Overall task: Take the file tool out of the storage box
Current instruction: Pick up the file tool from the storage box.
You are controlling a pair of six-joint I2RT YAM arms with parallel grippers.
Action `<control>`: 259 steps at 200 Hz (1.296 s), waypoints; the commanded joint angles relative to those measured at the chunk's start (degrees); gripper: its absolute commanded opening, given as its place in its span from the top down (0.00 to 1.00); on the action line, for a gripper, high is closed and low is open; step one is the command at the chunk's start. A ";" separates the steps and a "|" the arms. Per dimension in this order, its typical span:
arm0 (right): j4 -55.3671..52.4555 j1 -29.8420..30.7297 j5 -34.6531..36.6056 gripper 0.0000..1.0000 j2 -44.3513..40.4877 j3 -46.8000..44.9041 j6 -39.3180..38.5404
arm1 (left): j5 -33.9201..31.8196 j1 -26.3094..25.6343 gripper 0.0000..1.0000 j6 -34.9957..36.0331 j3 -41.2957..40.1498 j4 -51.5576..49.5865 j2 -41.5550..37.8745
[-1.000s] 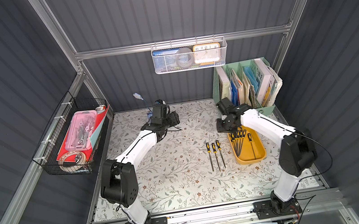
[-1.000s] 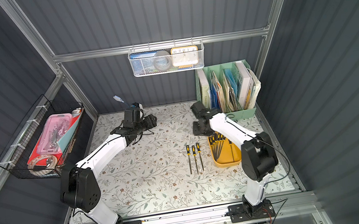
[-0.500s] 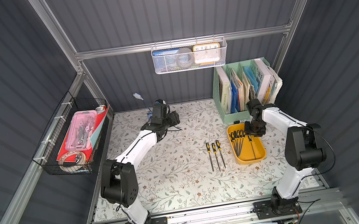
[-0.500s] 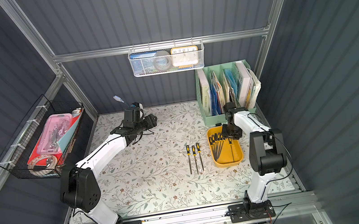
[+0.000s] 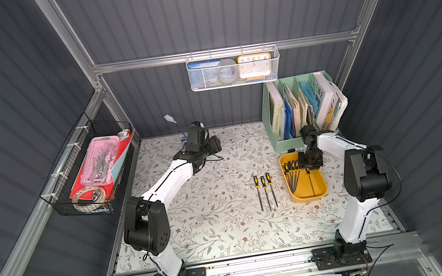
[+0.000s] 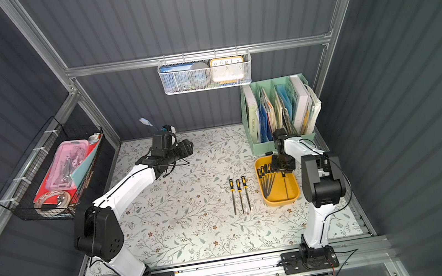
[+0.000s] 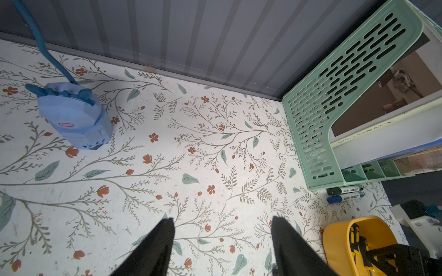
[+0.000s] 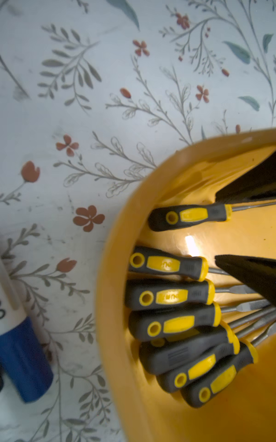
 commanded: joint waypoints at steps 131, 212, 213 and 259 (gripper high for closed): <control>2.04 4.78 -4.89 0.64 -5.41 -9.13 3.05 | -0.49 0.37 0.30 0.36 0.27 -0.94 -0.52; -1.31 4.67 1.68 0.61 -7.32 -4.07 1.39 | -0.49 0.40 0.30 0.51 0.71 -1.13 -0.63; -1.31 4.63 1.69 0.61 -7.25 -4.06 1.36 | -0.49 0.38 0.30 0.52 0.69 -1.10 -0.66; -2.68 2.92 -0.52 0.61 -2.20 -1.36 -0.33 | -0.47 0.37 0.30 0.53 0.82 -1.09 -0.41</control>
